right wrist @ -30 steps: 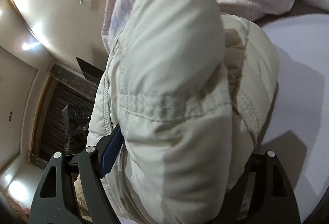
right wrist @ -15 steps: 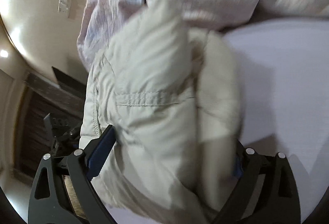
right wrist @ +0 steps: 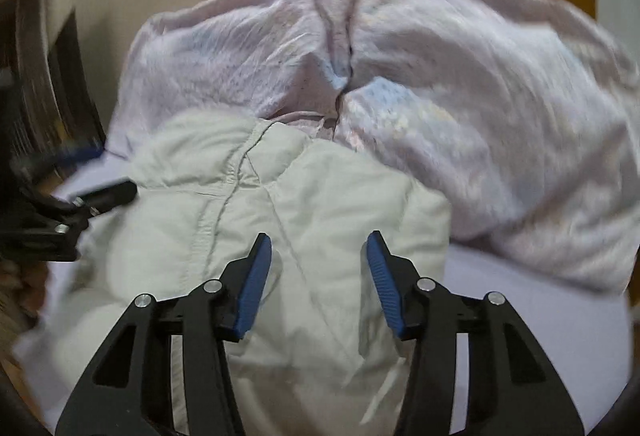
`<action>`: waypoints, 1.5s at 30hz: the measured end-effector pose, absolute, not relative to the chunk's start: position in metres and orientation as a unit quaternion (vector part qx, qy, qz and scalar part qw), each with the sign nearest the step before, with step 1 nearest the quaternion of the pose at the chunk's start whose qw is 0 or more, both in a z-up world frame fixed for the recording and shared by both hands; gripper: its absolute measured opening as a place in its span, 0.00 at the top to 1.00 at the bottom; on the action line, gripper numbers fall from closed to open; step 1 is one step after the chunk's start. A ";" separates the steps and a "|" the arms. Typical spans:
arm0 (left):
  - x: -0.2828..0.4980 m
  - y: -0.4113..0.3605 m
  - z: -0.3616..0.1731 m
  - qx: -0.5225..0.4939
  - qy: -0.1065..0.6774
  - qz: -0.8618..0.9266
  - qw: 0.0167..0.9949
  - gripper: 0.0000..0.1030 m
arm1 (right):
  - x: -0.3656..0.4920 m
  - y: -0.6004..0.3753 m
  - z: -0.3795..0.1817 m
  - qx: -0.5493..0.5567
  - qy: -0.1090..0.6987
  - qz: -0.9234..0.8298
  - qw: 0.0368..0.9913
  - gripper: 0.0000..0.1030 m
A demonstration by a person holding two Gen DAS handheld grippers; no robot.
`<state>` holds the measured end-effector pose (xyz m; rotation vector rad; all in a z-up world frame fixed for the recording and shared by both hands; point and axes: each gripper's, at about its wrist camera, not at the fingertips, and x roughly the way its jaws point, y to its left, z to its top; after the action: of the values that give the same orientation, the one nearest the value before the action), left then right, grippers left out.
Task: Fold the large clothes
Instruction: 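Lower the jacket bundle onto the sheet with both tools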
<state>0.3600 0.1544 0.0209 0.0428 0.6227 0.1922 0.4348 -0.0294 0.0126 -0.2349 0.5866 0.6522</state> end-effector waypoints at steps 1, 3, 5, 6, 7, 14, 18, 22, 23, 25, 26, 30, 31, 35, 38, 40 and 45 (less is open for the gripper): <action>0.365 0.149 0.020 0.042 0.302 0.099 0.947 0.02 | 0.436 -0.029 0.013 -0.116 0.278 0.315 0.900 0.50; 0.375 0.142 0.013 0.068 0.302 0.101 0.945 0.02 | 0.449 -0.023 0.006 -0.108 0.293 0.316 0.896 0.49; 0.381 0.142 0.006 0.065 0.304 0.098 0.945 0.02 | 0.462 -0.025 -0.007 -0.091 0.317 0.319 0.888 0.49; 0.384 0.144 0.003 0.053 0.309 0.092 0.945 0.02 | 0.463 -0.026 -0.009 -0.085 0.321 0.323 0.886 0.48; 0.387 0.147 0.000 0.036 0.314 0.084 0.945 0.02 | 0.465 -0.029 -0.013 -0.078 0.325 0.327 0.884 0.48; 0.398 0.158 -0.023 -0.007 0.323 0.080 0.943 0.02 | 0.471 -0.031 -0.037 -0.038 0.323 0.341 0.882 0.45; 0.401 0.160 -0.030 -0.012 0.325 0.082 0.942 0.02 | 0.474 -0.030 -0.044 -0.026 0.322 0.345 0.881 0.44; 0.404 0.163 -0.036 -0.020 0.325 0.081 0.942 0.02 | 0.476 -0.029 -0.048 -0.018 0.324 0.348 0.879 0.43; 0.404 0.164 -0.038 -0.022 0.326 0.080 0.942 0.02 | 0.477 -0.029 -0.050 -0.016 0.324 0.349 0.879 0.43; 0.406 0.165 -0.039 -0.023 0.327 0.080 0.941 0.02 | 0.478 -0.029 -0.051 -0.012 0.324 0.350 0.879 0.43; 0.406 0.165 -0.040 -0.024 0.327 0.080 0.941 0.02 | 0.478 -0.029 -0.052 -0.011 0.324 0.350 0.879 0.43; 0.408 0.166 -0.042 -0.024 0.326 0.082 0.941 0.02 | 0.478 -0.030 -0.052 -0.006 0.324 0.350 0.879 0.43; 0.408 0.166 -0.042 -0.024 0.326 0.083 0.941 0.02 | 0.478 -0.030 -0.052 -0.007 0.324 0.349 0.879 0.43; 0.403 0.165 -0.036 -0.019 0.323 0.085 0.942 0.02 | 0.471 -0.032 -0.041 -0.014 0.333 0.332 0.883 0.43; 0.384 0.167 -0.026 -0.028 0.318 0.079 0.944 0.02 | 0.456 -0.048 -0.030 0.005 0.331 0.339 0.881 0.43; 0.370 0.169 -0.021 -0.041 0.320 0.063 0.944 0.02 | 0.444 -0.062 -0.025 0.011 0.328 0.341 0.881 0.43; 0.351 0.170 -0.025 -0.061 0.328 0.040 0.942 0.02 | 0.437 -0.076 -0.033 0.016 0.348 0.342 0.873 0.43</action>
<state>0.3505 0.1705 -0.0254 -0.1244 0.6700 0.0812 0.4370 -0.0762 -0.0330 0.0333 0.7269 0.7142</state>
